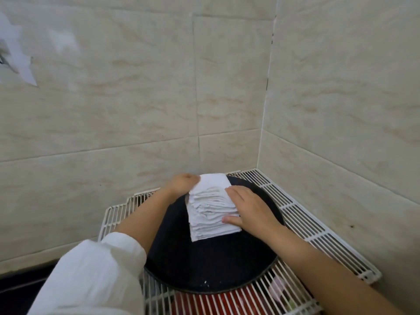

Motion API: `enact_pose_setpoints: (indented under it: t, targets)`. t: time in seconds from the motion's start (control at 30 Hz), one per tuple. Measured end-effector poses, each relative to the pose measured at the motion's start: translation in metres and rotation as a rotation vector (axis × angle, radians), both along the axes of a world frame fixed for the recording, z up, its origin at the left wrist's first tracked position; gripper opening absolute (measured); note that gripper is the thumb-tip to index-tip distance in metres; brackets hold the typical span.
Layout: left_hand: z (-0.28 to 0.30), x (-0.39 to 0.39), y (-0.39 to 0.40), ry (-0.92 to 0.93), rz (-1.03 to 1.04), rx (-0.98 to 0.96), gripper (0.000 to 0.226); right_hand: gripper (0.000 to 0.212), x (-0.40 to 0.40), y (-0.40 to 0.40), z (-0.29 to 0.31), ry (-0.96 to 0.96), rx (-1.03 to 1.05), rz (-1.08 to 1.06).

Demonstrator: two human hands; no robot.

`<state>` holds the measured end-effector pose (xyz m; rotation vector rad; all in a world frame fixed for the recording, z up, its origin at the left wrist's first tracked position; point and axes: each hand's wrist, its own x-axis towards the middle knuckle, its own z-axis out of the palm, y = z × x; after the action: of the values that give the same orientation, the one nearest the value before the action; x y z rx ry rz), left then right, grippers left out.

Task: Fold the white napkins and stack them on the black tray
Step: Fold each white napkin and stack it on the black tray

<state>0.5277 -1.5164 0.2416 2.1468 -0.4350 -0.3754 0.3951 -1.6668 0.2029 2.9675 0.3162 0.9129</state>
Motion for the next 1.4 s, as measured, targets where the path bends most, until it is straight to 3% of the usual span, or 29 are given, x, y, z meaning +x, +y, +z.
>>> enact_pose_setpoints:
  t: [0.13,0.27,0.3,0.4,0.47,0.57,0.63,0.73,0.87,1.07,1.2,1.3,1.4]
  targets:
    - [-0.002,0.006,0.003,0.003,-0.004,0.005,0.04,0.076,0.009,0.0,-0.004,-0.074,0.009,0.009]
    - [0.004,0.003,0.009,-0.107,-0.039,0.085,0.023,0.085,0.007,0.002,0.0,-0.094,0.025,-0.021]
    - [0.007,0.002,0.012,-0.128,-0.03,0.076,0.021,0.079,0.001,0.002,0.003,-0.114,0.023,-0.047]
    - [0.02,0.005,0.016,-0.119,-0.007,0.077,0.039,0.033,-0.02,0.006,0.014,-0.196,0.138,-0.034]
    - [0.027,0.011,0.011,-0.081,-0.039,0.125,0.045,0.03,-0.03,0.013,0.03,0.073,0.161,-0.051]
    - [0.038,0.014,-0.006,-0.001,-0.125,0.276,0.048,0.026,-0.021,0.025,0.035,0.704,0.12,-0.122]
    - [0.039,0.017,-0.017,0.103,-0.152,0.329,0.054,0.023,-0.009,0.033,0.033,0.817,0.181,-0.136]
    - [0.034,0.023,-0.023,0.153,-0.176,0.399,0.054,0.025,0.001,0.04,0.026,0.719,0.315,-0.191]
    - [0.03,0.026,-0.022,0.153,-0.228,0.363,0.048,0.029,0.0,0.046,0.023,0.672,0.342,-0.208]
    - [0.036,0.018,-0.015,-0.159,-0.214,0.362,0.046,0.027,-0.026,0.038,0.029,0.623,0.355,-0.156]
    - [0.041,-0.005,0.002,-0.357,-0.17,0.208,0.033,0.021,-0.041,0.019,0.048,0.286,0.443,-0.234]
    - [0.036,-0.032,0.011,-0.46,-0.224,0.204,0.031,0.037,-0.028,0.015,0.054,0.047,0.505,-0.193]
    - [0.024,-0.052,0.017,-0.411,-0.325,0.294,0.025,0.041,-0.012,0.019,0.048,0.291,0.333,-0.106]
